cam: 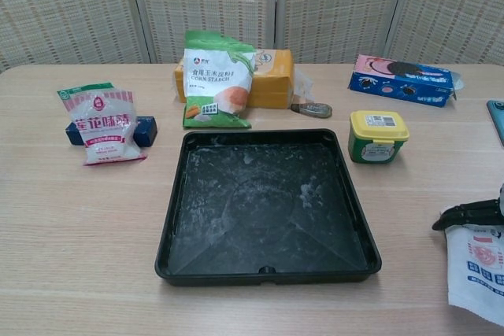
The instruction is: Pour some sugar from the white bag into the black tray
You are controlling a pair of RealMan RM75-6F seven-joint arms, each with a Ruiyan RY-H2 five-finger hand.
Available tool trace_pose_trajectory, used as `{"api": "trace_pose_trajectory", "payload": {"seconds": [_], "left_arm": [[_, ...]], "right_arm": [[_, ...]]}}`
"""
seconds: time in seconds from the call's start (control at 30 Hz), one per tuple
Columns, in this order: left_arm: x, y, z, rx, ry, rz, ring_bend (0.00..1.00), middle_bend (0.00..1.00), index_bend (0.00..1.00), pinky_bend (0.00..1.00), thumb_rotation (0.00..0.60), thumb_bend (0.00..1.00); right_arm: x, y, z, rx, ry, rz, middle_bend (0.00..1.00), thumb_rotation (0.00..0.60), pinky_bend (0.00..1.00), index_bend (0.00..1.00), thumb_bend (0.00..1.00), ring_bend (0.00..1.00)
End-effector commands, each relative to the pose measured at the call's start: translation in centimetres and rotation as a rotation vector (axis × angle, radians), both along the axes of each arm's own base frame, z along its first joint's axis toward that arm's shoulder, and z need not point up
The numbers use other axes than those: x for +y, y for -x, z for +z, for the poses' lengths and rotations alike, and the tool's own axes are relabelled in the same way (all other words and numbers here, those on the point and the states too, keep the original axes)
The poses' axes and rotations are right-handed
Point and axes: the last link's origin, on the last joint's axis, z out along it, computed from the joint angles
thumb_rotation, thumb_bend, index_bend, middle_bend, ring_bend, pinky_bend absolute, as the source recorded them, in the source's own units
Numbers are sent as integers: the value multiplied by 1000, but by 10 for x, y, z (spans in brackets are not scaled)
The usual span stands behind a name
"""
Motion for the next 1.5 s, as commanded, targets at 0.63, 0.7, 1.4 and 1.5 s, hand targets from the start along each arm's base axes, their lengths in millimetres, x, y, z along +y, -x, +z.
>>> {"api": "trace_pose_trajectory", "payload": {"seconds": [0.63,0.7,1.4,1.5], "left_arm": [[-3,0,3,-10,-6,3,76,24,0,130,600,182],[-3,0,3,-10,-5,2,76,24,0,130,600,182],[-7,-6,8,-77,31,-35,77,20,0,131,600,182],[-8,-6,11,-96,37,-43,77,20,0,131,600,182]], "right_arm": [[7,-4,0,-200,151,-64,881,600,1000,910,186,955],[6,-4,3,-234,170,-102,881,600,1000,910,186,961],[-57,-72,24,-482,543,-11,880,600,1000,912,186,966],[-70,-97,18,-451,551,44,881,600,1000,912,186,965]]}}
